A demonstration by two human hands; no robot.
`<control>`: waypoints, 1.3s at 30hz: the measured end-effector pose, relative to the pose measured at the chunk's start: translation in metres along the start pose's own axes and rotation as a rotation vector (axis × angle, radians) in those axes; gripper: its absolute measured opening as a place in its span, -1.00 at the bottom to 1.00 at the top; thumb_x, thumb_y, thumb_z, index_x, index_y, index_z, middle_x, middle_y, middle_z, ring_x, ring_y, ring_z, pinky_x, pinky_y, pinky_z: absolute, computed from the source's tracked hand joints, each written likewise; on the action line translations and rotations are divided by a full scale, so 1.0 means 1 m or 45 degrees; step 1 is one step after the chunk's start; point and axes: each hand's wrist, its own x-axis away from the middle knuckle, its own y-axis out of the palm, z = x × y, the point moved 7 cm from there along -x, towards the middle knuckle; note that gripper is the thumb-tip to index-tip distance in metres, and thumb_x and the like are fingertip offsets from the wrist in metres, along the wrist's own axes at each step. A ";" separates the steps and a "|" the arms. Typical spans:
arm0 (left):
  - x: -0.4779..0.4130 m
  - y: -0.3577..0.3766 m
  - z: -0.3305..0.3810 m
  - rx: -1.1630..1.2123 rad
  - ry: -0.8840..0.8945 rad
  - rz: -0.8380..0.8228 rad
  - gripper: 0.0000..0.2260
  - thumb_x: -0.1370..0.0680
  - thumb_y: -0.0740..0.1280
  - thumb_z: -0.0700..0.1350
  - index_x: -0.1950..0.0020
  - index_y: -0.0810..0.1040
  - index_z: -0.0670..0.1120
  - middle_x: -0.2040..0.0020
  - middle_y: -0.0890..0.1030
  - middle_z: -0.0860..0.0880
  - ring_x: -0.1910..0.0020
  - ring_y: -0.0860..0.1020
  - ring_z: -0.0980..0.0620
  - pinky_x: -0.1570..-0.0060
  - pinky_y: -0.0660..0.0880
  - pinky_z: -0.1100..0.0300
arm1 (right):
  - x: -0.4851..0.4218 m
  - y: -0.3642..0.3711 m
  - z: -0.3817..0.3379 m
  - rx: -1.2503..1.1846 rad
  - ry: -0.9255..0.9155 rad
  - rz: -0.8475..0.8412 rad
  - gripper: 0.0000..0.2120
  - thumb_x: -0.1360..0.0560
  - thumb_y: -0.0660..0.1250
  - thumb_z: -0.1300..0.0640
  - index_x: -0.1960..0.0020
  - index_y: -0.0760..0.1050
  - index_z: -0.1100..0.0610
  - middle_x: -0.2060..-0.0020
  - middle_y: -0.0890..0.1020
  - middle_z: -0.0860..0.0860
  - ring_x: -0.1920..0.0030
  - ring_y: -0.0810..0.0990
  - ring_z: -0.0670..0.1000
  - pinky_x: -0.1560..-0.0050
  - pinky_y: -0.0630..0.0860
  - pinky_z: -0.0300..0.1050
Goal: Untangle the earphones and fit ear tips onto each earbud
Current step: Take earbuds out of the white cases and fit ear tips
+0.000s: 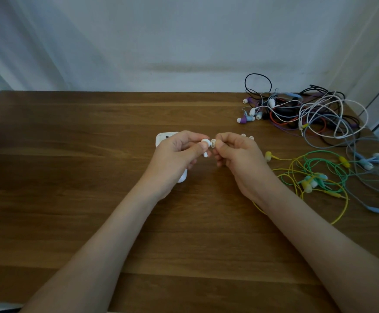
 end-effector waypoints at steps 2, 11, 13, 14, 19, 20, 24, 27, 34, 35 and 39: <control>0.000 0.000 -0.001 -0.005 -0.001 -0.002 -0.85 -0.56 0.34 -0.12 -0.10 0.63 -0.05 0.11 0.67 -0.12 0.25 0.49 0.12 0.32 0.39 0.33 | -0.001 0.001 0.001 -0.014 0.004 0.007 -0.81 -0.58 0.21 0.27 0.12 0.55 0.09 0.30 0.60 -0.02 0.23 0.50 -0.07 0.22 0.44 -0.19; -0.001 -0.001 -0.001 -0.021 -0.012 -0.010 -0.85 -0.56 0.34 -0.11 -0.10 0.63 -0.03 0.14 0.65 -0.05 0.32 0.47 0.22 0.31 0.39 0.33 | -0.001 0.004 0.000 -0.088 0.026 -0.129 -0.81 -0.58 0.18 0.31 0.12 0.53 0.14 0.32 0.59 -0.03 0.26 0.48 -0.10 0.24 0.42 -0.22; -0.001 -0.001 -0.001 -0.034 -0.016 -0.008 -0.85 -0.56 0.34 -0.11 -0.10 0.63 -0.03 0.14 0.66 -0.04 0.32 0.47 0.22 0.30 0.40 0.33 | -0.001 0.005 -0.001 -0.113 0.033 -0.162 -0.80 -0.57 0.17 0.32 0.11 0.52 0.15 0.33 0.59 -0.04 0.27 0.48 -0.11 0.24 0.41 -0.23; -0.001 -0.001 -0.001 -0.039 -0.017 -0.010 -0.85 -0.56 0.34 -0.11 -0.10 0.63 -0.03 0.15 0.66 -0.03 0.32 0.48 0.22 0.30 0.40 0.33 | -0.001 0.005 0.000 -0.120 0.040 -0.172 -0.81 -0.57 0.17 0.32 0.11 0.52 0.16 0.33 0.59 -0.04 0.27 0.48 -0.11 0.24 0.41 -0.23; 0.000 -0.001 0.000 -0.089 0.002 0.003 -0.86 -0.56 0.34 -0.10 -0.09 0.63 0.00 0.17 0.67 0.00 0.30 0.49 0.22 0.27 0.40 0.31 | -0.001 0.005 0.003 -0.151 0.050 -0.154 -0.79 -0.58 0.17 0.32 0.10 0.54 0.14 0.33 0.59 -0.03 0.27 0.48 -0.10 0.19 0.41 -0.20; 0.001 0.000 0.001 -0.098 0.009 0.014 -0.86 -0.56 0.34 -0.10 -0.09 0.63 0.01 0.18 0.67 0.02 0.30 0.50 0.23 0.26 0.40 0.30 | -0.001 0.005 0.003 -0.151 0.043 -0.142 -0.79 -0.58 0.17 0.32 0.10 0.54 0.14 0.33 0.59 -0.03 0.27 0.48 -0.10 0.19 0.41 -0.19; 0.005 0.001 0.004 -0.122 0.055 0.046 -0.86 -0.56 0.34 -0.11 -0.10 0.61 0.00 0.26 0.65 0.13 0.31 0.53 0.29 0.22 0.38 0.34 | 0.002 0.005 0.001 -0.087 0.000 -0.073 -0.79 -0.57 0.17 0.32 0.11 0.54 0.15 0.33 0.57 -0.03 0.27 0.48 -0.10 0.19 0.43 -0.19; 0.006 0.001 0.005 -0.169 0.077 0.072 -0.88 -0.56 0.34 -0.09 -0.08 0.61 0.04 0.23 0.66 0.16 0.23 0.56 0.31 0.17 0.38 0.31 | 0.005 0.006 0.000 -0.038 -0.033 -0.016 -0.78 -0.57 0.18 0.32 0.14 0.52 0.12 0.31 0.56 -0.02 0.26 0.47 -0.11 0.19 0.42 -0.20; 0.006 0.002 0.006 -0.255 0.088 0.084 -0.89 -0.55 0.35 -0.07 -0.04 0.59 0.12 0.14 0.69 0.12 0.09 0.60 0.26 0.09 0.40 0.25 | 0.007 0.005 -0.002 0.123 -0.113 0.127 -0.83 -0.57 0.20 0.30 0.12 0.50 0.13 0.31 0.57 -0.03 0.33 0.50 -0.19 0.28 0.46 -0.31; 0.006 0.002 0.006 -0.261 0.090 0.083 -0.89 -0.56 0.35 -0.07 -0.04 0.59 0.12 0.13 0.69 0.12 0.07 0.60 0.25 0.08 0.41 0.25 | 0.008 0.005 -0.002 0.136 -0.116 0.142 -0.84 -0.57 0.20 0.29 0.12 0.50 0.13 0.31 0.58 -0.03 0.33 0.50 -0.20 0.28 0.46 -0.31; 0.007 0.002 0.009 -0.238 0.101 0.083 -0.87 -0.57 0.33 -0.08 -0.08 0.58 0.09 0.11 0.68 0.11 0.07 0.59 0.28 0.11 0.40 0.30 | 0.007 0.004 -0.003 0.150 -0.158 0.182 -0.86 -0.56 0.23 0.27 0.13 0.46 0.09 0.28 0.59 -0.03 0.24 0.51 -0.08 0.19 0.44 -0.15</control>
